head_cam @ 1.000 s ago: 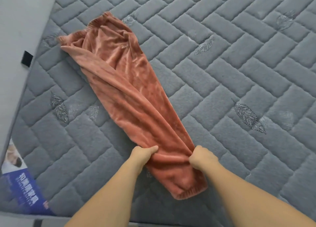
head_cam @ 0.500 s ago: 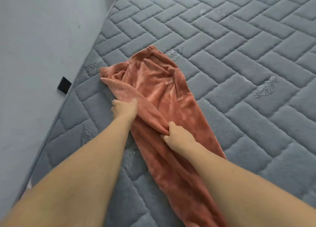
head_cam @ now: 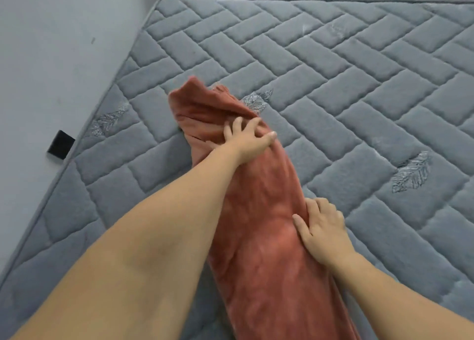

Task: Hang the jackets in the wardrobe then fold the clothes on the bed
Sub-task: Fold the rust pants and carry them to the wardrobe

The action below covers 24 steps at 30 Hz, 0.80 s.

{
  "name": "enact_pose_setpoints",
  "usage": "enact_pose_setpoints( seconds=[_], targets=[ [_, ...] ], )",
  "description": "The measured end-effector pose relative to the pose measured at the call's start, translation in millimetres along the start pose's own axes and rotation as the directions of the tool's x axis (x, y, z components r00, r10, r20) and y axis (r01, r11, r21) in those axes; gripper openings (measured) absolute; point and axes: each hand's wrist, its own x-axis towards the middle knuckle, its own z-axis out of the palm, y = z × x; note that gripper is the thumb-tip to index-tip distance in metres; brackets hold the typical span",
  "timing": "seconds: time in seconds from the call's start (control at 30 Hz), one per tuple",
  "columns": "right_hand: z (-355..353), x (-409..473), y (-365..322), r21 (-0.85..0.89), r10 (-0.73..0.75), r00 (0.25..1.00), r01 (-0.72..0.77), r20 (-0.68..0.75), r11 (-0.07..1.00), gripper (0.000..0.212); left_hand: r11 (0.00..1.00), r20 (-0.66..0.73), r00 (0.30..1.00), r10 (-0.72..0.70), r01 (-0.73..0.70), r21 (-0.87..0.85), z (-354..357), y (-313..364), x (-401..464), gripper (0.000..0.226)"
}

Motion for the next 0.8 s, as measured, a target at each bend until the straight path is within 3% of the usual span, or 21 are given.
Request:
enact_pose_setpoints(
  seconds=[0.07,0.13,0.27,0.37,0.53,0.6,0.7,0.8],
  targets=[
    [24,0,13,0.058,0.004,0.989,0.004,-0.146,0.998,0.042,0.990,0.122,0.988,-0.099,0.085,0.117,30,-24,22,0.073],
    [41,2,19,0.074,-0.033,0.966,0.054,-0.258,0.996,0.034,0.971,0.011,0.997,-0.079,0.075,0.227,56,-43,33,0.075],
    [49,6,27,0.096,-0.062,0.970,0.087,-0.235,0.992,0.032,0.910,-0.267,0.962,0.050,0.066,0.410,75,-37,39,0.075],
    [45,6,27,0.096,-0.060,0.974,0.083,-0.219,0.992,0.038,0.916,-0.326,0.945,0.039,0.096,0.389,47,-32,63,0.072],
    [50,7,30,0.094,-0.049,0.982,0.067,-0.182,0.993,0.043,0.896,-0.098,0.994,0.053,-0.004,0.444,-2,-36,107,0.067],
    [49,8,29,0.097,-0.046,0.984,0.063,-0.175,0.993,0.044,0.897,-0.071,0.997,0.040,-0.004,0.442,-6,-27,108,0.066],
    [46,9,27,0.082,-0.053,0.984,0.068,-0.168,0.994,0.044,0.912,-0.175,0.979,0.107,-0.026,0.408,13,-12,69,0.066],
    [46,9,28,0.077,-0.057,0.982,0.072,-0.178,0.994,0.044,0.910,-0.284,0.932,0.226,-0.098,0.404,61,-20,-26,0.070]
  ],
)
